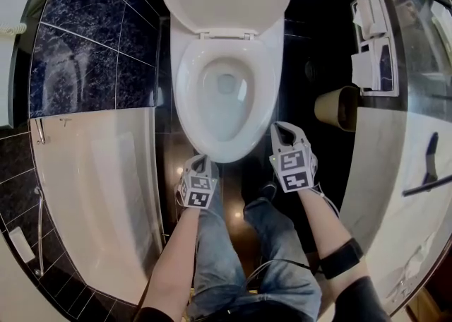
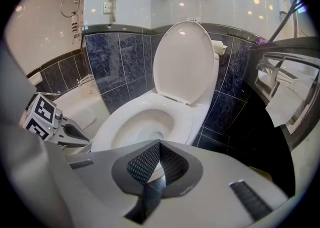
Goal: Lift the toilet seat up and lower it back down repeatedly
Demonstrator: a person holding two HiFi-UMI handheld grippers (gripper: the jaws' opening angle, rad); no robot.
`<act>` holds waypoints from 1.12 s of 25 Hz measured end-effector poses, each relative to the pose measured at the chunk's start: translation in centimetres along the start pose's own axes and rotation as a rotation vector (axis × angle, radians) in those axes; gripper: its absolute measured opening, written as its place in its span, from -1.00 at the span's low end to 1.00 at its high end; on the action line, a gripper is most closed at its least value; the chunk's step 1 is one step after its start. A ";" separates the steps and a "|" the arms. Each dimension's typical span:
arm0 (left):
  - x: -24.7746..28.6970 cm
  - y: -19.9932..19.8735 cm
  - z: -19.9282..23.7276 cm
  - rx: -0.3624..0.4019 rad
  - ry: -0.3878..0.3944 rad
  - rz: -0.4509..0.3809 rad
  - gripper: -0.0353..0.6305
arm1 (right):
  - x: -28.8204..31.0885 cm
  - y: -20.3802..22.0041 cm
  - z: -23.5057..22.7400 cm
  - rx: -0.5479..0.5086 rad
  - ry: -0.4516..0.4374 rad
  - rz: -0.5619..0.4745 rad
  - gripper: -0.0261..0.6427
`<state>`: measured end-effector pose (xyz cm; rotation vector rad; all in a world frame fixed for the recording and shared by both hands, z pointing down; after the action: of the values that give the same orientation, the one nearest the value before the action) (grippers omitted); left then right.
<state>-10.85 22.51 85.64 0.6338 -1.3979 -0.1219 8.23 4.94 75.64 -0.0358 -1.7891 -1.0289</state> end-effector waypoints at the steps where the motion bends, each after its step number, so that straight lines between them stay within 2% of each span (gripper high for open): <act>1: -0.6 -0.6 0.2 -0.011 -0.005 -0.013 -0.90 | -0.3 -0.3 0.1 0.001 -0.001 -0.001 -0.86; 5: -4.9 -4.0 1.0 -0.052 -0.017 -0.062 -0.90 | -3.2 -2.8 0.6 0.015 -0.009 -0.014 -0.86; 9: -11.5 -10.8 2.5 -0.027 -0.059 -0.162 -0.90 | -7.6 -7.0 1.1 0.041 -0.025 -0.059 -0.86; 14: -21.1 -18.6 4.0 -0.038 -0.132 -0.285 -0.90 | -14.7 -13.1 1.5 0.064 -0.062 -0.145 -0.86; 18: -28.8 -23.8 4.9 -0.040 -0.166 -0.387 -0.90 | -20.8 -17.5 0.9 0.042 -0.060 -0.220 -0.86; 23: -36.1 -28.4 4.8 -0.025 -0.160 -0.465 -0.90 | -27.2 -20.8 0.6 0.037 -0.070 -0.278 -0.86; 28: -40.7 -31.1 4.2 -0.019 -0.165 -0.520 -0.90 | -31.8 -23.0 0.8 -0.002 -0.095 -0.314 -0.86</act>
<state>-13.98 13.21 35.19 0.9780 -1.3593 -0.6110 12.09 4.18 36.55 0.2044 -1.9197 -1.2681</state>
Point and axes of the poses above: the fingertips, and each gripper's own axes: x forward along the fingers, z to its left, y out of its underside, the point moved 5 cm from there along -x, backward along the fingers, and after that the axes turned 9 degrees about x, right-handed, at the moved point
